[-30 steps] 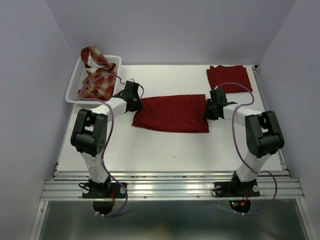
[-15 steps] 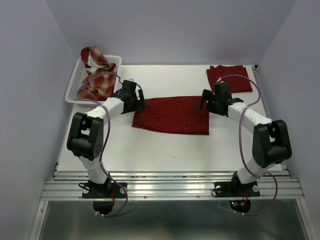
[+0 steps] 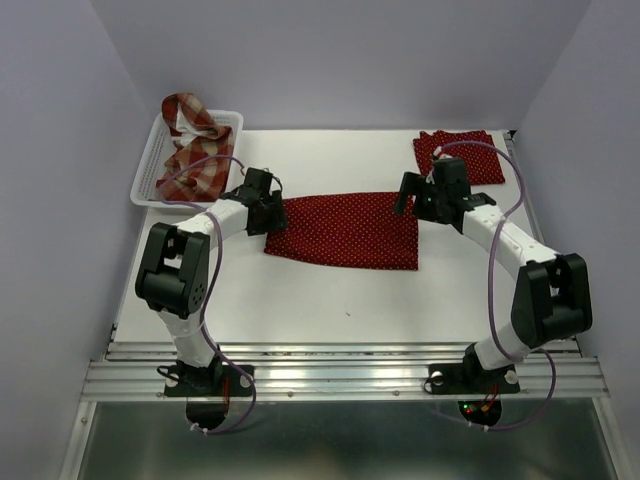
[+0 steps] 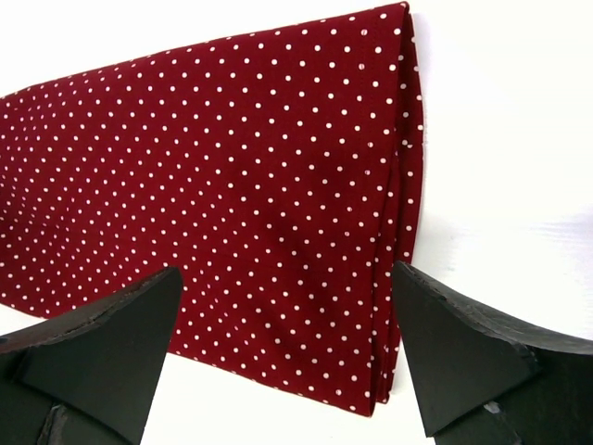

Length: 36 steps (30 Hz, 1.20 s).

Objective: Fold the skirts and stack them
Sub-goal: Fold the skirt

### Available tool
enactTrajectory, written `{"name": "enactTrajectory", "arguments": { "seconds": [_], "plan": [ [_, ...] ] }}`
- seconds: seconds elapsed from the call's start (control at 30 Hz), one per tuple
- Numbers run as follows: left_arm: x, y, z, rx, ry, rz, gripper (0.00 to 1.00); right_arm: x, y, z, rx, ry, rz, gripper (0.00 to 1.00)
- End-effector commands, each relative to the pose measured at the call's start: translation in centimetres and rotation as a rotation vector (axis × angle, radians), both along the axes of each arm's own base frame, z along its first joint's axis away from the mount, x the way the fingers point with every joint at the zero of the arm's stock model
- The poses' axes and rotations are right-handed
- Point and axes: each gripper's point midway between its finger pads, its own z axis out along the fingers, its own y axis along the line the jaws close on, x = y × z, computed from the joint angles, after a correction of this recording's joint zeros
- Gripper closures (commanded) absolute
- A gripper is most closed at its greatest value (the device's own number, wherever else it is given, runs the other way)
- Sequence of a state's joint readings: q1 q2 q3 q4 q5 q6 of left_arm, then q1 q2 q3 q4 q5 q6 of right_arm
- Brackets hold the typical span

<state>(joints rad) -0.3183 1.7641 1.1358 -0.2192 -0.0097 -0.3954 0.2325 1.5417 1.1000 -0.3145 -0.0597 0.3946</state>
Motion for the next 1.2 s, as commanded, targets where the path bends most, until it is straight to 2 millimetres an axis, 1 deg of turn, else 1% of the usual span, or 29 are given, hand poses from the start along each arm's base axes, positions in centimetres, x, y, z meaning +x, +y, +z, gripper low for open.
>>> {"name": "enactTrajectory", "arguments": {
  "seconds": [0.0, 0.07, 0.23, 0.37, 0.4, 0.47, 0.5, 0.53, 0.57, 0.6, 0.63, 0.73, 0.8, 0.83, 0.9, 0.93, 1.0, 1.03, 1.1, 1.13, 1.17],
  "plan": [
    [-0.1, -0.9, -1.1, -0.040, 0.021, -0.044, 0.39, 0.3, 0.4, 3.8, 0.011, -0.087, 0.026, 0.00],
    [-0.2, -1.0, -1.6, -0.045, 0.030, -0.047, 0.40, 0.2, 0.1, 4.2, 0.007, -0.097, 0.015, 0.00],
    [-0.9, -0.2, -2.9, -0.015, 0.054, -0.023, 0.40, -0.2, 0.4, 4.8, 0.019, -0.104, 0.030, 0.00],
    [-1.5, -0.3, -4.0, -0.020, 0.082, -0.025, 0.41, -0.4, 0.4, 5.1, 0.023, -0.111, 0.035, 0.00],
    [-1.8, -0.3, -4.4, -0.023, 0.091, -0.028, 0.44, -0.4, 0.4, 5.3, 0.022, -0.115, 0.036, 0.00],
    [-1.6, -0.5, -4.5, -0.030, 0.086, -0.032, 0.50, -0.6, 0.3, 5.3, 0.018, -0.114, 0.033, 0.00],
    [-1.6, -0.7, -4.3, -0.041, 0.082, -0.043, 0.56, -0.7, 0.2, 5.2, 0.014, -0.112, 0.034, 0.00],
    [-1.5, -0.8, -4.3, -0.045, 0.075, -0.046, 0.60, -0.7, 0.1, 5.4, 0.015, -0.118, 0.031, 0.00],
    [-1.6, -1.0, -4.3, -0.057, 0.079, -0.057, 0.67, -0.8, 0.0, 5.5, 0.010, -0.120, 0.029, 0.00],
    [-1.6, -1.2, -4.2, -0.063, 0.079, -0.060, 0.93, -0.8, 0.0, 5.5, 0.006, -0.122, 0.029, 0.00],
    [-1.5, -1.3, -4.2, -0.069, 0.078, -0.060, 1.00, -0.8, -0.1, 5.6, 0.003, -0.124, 0.025, 0.00],
    [-1.3, -1.5, -3.7, -0.090, 0.054, -0.050, 1.00, -0.9, -0.2, 5.7, -0.004, -0.130, 0.034, 0.00],
    [-0.8, -1.0, -2.7, -0.071, 0.017, -0.019, 1.00, -1.1, 0.1, 5.8, -0.007, -0.135, 0.067, 0.00],
    [-0.2, -0.5, -1.2, -0.057, -0.028, 0.002, 1.00, -1.3, 0.3, 5.7, -0.006, -0.135, 0.092, 0.00],
    [0.4, 0.3, 0.3, -0.030, -0.080, 0.037, 1.00, -1.5, 1.0, 5.5, -0.014, -0.137, 0.121, 0.00],
    [0.6, 0.5, 1.9, -0.030, -0.117, 0.048, 1.00, -1.7, 1.9, 5.5, -0.022, -0.147, 0.151, 0.00],
    [0.9, 1.1, 3.5, -0.014, -0.152, 0.069, 1.00, -1.7, 2.9, 5.4, -0.025, -0.157, 0.182, 0.00],
    [0.8, 1.1, 4.2, -0.013, -0.159, 0.072, 1.00, -1.7, 4.0, 5.7, -0.018, -0.175, 0.209, 0.00],
    [0.8, 1.3, 5.9, -0.021, -0.192, 0.083, 1.00, -1.6, 5.3, 6.1, 0.006, -0.194, 0.232, 0.00],
    [0.7, 1.3, 6.3, -0.023, -0.197, 0.086, 1.00, -1.3, 6.3, 6.0, 0.022, -0.203, 0.250, 0.00],
    [0.6, 1.4, 7.1, -0.027, -0.213, 0.096, 1.00, -1.5, 7.7, 6.1, 0.040, -0.206, 0.273, 0.01]
  ]
}}
